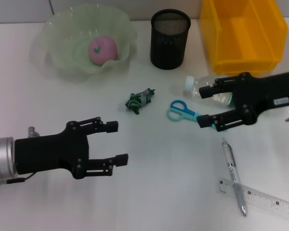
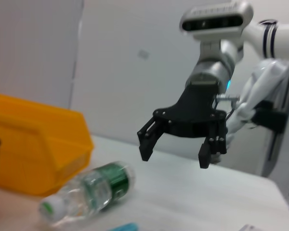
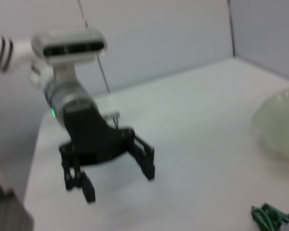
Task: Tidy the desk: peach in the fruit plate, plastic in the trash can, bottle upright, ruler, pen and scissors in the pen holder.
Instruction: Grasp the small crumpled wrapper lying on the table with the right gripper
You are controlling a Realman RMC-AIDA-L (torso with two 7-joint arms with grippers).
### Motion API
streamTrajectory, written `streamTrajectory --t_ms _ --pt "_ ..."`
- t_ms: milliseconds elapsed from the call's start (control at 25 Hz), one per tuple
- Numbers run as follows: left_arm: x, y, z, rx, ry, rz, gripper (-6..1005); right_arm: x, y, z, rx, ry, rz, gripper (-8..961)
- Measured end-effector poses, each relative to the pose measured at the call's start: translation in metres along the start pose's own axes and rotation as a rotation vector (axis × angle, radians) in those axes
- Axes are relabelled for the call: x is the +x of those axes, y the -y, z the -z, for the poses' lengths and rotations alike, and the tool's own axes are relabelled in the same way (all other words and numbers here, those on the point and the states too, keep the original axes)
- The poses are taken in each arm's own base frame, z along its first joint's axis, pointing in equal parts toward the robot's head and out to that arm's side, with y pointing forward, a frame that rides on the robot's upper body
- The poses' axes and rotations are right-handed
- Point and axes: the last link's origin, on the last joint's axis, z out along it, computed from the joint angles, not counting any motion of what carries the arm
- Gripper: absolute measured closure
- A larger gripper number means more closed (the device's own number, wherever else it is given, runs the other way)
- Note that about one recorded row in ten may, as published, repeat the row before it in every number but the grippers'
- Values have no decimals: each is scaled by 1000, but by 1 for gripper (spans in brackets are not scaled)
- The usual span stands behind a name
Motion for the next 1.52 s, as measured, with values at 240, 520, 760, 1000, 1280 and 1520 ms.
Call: streamTrajectory --t_ms 240,520,760,1000,1280,1520 --pt "-5 4 13 55 14 -6 169 -26 13 -29 -8 -148 108 257" --pt "-7 7 30 113 12 -11 169 -48 21 -67 17 -253 239 261" --pt "-9 10 40 155 15 -15 170 -53 27 -98 60 -329 315 264" --pt "-12 12 43 182 30 -12 170 -53 32 -114 97 -339 343 267" --pt "-11 13 42 180 29 -20 173 -51 39 -133 148 -318 356 271" --pt "-11 13 39 177 27 -39 176 -46 42 -144 166 -326 345 275"
